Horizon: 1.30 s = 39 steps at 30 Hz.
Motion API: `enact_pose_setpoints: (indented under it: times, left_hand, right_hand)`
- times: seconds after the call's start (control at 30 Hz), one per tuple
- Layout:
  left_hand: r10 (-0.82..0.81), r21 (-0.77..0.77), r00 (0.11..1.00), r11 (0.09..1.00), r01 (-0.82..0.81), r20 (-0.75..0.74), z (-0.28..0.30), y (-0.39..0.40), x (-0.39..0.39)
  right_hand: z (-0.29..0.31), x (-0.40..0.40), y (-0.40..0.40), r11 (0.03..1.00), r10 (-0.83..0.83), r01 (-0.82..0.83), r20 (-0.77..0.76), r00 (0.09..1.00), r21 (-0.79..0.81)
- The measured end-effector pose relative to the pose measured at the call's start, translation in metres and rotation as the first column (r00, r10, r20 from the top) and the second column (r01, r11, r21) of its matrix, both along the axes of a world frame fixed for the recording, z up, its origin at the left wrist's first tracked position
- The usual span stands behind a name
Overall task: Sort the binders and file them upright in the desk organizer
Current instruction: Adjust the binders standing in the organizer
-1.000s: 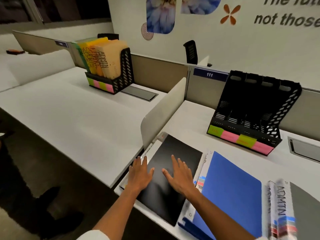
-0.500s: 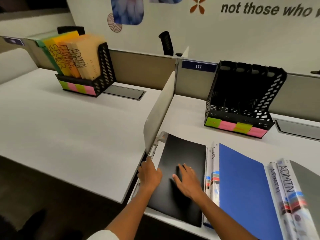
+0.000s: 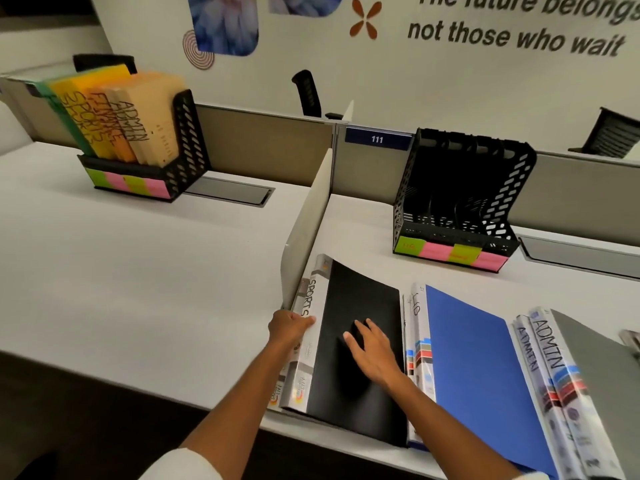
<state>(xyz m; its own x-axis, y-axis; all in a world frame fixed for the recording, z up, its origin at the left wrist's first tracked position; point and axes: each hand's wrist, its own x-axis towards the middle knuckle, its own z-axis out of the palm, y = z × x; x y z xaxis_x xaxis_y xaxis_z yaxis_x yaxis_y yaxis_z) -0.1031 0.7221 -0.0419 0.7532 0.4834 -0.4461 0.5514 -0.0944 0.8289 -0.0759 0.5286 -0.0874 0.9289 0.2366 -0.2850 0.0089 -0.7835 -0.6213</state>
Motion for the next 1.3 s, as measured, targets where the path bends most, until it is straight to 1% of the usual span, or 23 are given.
enact_pose_setpoints:
  times: [0.1, 0.27, 0.4, 0.47, 0.57, 0.63, 0.73, 0.83, 0.9, 1.0, 1.1, 1.2, 1.3]
  left_hand:
    - [-0.011, 0.001, 0.996, 1.000, 0.010, 0.090, 0.018, -0.005, 0.007]
    - [-0.124, 0.168, 0.963, 0.982, 0.084, 0.241, 0.060, -0.014, 0.026]
    - [-0.164, 0.316, 0.910, 0.948, 0.039, 0.380, 0.092, -0.030, 0.040]
    - [-0.184, 0.338, 0.871, 0.941, 0.022, 0.455, 0.102, -0.042, 0.043]
    - [-0.196, 0.326, 0.796, 0.945, -0.001, 0.573, 0.112, -0.065, 0.046]
    - [-0.210, 0.305, 0.737, 0.952, 0.006, 0.643, 0.117, -0.084, 0.047]
    - [-0.259, 0.303, 0.654, 0.952, 0.048, 0.710, 0.121, -0.110, 0.051]
    - [-0.320, 0.339, 0.593, 0.937, 0.083, 0.739, 0.120, -0.136, 0.061]
    - [-0.353, 0.355, 0.556, 0.929, 0.109, 0.753, 0.120, -0.153, 0.069]
    - [-0.383, 0.378, 0.498, 0.919, 0.116, 0.778, 0.124, -0.179, 0.083]
    - [-0.408, 0.398, 0.469, 0.909, 0.127, 0.783, 0.130, -0.203, 0.101]
    - [-0.407, 0.386, 0.444, 0.911, 0.141, 0.798, 0.137, -0.227, 0.122]
    - [-0.404, 0.365, 0.421, 0.914, 0.175, 0.812, 0.142, -0.255, 0.143]
  right_hand:
    - [0.014, 0.007, 0.005, 0.998, -0.036, 0.036, 0.003, 0.999, 0.061]
    - [0.050, 0.022, 0.013, 0.977, -0.078, 0.063, 0.070, 0.995, 0.201]
    - [0.090, 0.036, 0.015, 0.938, -0.152, 0.097, 0.143, 0.978, 0.333]
    - [0.110, 0.043, 0.013, 0.912, -0.198, 0.121, 0.163, 0.966, 0.391]
    - [0.138, 0.052, 0.005, 0.850, -0.267, 0.156, 0.158, 0.951, 0.502]
    - [0.156, 0.057, -0.002, 0.791, -0.288, 0.157, 0.133, 0.948, 0.592]
    - [0.183, 0.061, -0.015, 0.693, -0.291, 0.130, 0.110, 0.950, 0.710]
    - [0.207, 0.069, -0.035, 0.627, -0.323, 0.111, 0.128, 0.938, 0.771]
    - [0.218, 0.075, -0.050, 0.620, -0.358, 0.124, 0.138, 0.924, 0.775]
    - [0.228, 0.088, -0.076, 0.640, -0.412, 0.147, 0.176, 0.894, 0.754]
    - [0.239, 0.104, -0.102, 0.684, -0.454, 0.162, 0.241, 0.858, 0.711]
    - [0.251, 0.122, -0.126, 0.729, -0.514, 0.197, 0.333, 0.791, 0.656]
    - [0.261, 0.138, -0.148, 0.776, -0.546, 0.219, 0.457, 0.702, 0.591]
